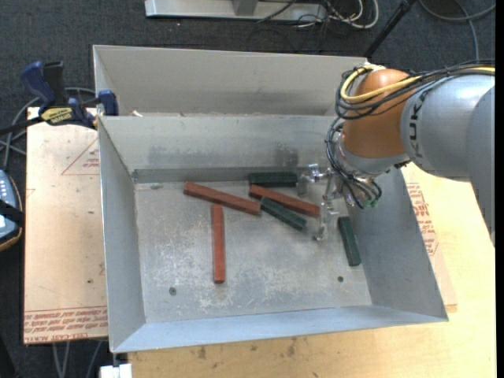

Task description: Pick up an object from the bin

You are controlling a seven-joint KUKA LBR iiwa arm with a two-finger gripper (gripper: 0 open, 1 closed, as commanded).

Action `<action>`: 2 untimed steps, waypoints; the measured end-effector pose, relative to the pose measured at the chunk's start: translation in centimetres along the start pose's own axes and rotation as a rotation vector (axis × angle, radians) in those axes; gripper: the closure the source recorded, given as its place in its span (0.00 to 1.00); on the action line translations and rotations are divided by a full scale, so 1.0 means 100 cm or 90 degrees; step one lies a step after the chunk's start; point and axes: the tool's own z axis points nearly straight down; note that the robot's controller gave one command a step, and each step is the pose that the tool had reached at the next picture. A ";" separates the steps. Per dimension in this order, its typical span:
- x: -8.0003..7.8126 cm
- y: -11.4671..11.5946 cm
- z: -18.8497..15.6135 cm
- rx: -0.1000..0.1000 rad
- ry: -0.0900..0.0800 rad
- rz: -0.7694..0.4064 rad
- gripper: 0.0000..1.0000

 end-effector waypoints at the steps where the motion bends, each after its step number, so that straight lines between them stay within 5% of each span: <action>1: 0.001 -0.003 0.000 0.001 0.000 0.002 1.00; 2: 0.029 -0.017 -0.123 0.003 -0.003 -0.123 1.00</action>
Offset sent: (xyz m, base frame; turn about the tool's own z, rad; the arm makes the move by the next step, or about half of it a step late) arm 0.0000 0.0000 0.0000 0.0000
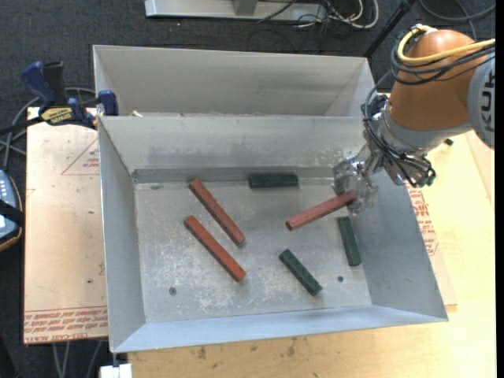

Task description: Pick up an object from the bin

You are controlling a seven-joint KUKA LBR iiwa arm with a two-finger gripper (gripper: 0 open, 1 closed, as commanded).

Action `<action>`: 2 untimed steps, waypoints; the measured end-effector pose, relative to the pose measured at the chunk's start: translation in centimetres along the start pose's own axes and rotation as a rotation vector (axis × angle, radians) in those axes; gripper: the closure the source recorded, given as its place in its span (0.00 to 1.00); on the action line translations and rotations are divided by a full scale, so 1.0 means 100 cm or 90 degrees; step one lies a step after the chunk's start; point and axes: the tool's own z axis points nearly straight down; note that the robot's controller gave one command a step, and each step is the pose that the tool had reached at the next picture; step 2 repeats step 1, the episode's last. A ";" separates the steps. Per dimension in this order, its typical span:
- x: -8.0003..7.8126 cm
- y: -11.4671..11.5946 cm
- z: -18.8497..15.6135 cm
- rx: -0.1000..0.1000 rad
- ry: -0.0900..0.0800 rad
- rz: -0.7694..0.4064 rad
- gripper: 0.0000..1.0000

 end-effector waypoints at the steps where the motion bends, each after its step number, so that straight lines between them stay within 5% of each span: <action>1: 0.005 -0.001 -0.038 -0.001 0.001 -0.021 1.00; 2: 0.005 -0.001 -0.038 -0.001 0.001 -0.021 1.00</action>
Offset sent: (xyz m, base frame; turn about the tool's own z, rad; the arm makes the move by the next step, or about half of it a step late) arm -0.0059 -0.0028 0.0354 -0.0366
